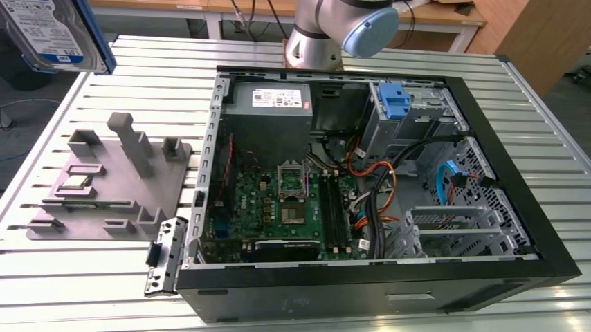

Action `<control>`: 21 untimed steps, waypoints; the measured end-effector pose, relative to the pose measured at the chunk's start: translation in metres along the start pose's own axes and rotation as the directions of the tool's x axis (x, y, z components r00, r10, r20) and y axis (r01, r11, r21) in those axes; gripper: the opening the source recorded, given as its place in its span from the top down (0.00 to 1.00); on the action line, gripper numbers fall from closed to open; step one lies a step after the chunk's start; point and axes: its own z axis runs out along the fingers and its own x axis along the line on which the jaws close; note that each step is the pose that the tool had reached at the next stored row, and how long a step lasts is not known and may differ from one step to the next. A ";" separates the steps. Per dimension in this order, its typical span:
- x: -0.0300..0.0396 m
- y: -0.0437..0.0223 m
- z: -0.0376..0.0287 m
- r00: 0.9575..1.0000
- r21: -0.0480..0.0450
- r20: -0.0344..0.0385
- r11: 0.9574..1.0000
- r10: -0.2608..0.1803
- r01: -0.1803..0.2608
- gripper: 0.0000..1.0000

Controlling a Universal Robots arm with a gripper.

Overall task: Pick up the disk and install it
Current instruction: 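Pick up the disk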

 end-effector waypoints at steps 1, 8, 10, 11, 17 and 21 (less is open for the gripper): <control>-0.0001 -0.0011 -0.0001 1.000 0.000 0.000 1.000 0.000 0.000 0.65; -0.0002 -0.0029 -0.0006 1.000 0.000 0.000 1.000 0.000 0.000 0.65; -0.0003 -0.0028 -0.0019 1.000 0.000 0.000 1.000 0.000 0.000 0.65; -0.0003 -0.0028 -0.0027 1.000 0.000 0.000 1.000 0.000 0.000 0.65; -0.0004 -0.0027 -0.0042 1.000 0.000 0.000 1.000 0.000 0.000 0.65; -0.0004 -0.0027 -0.0043 1.000 0.000 0.000 1.000 0.000 0.000 0.65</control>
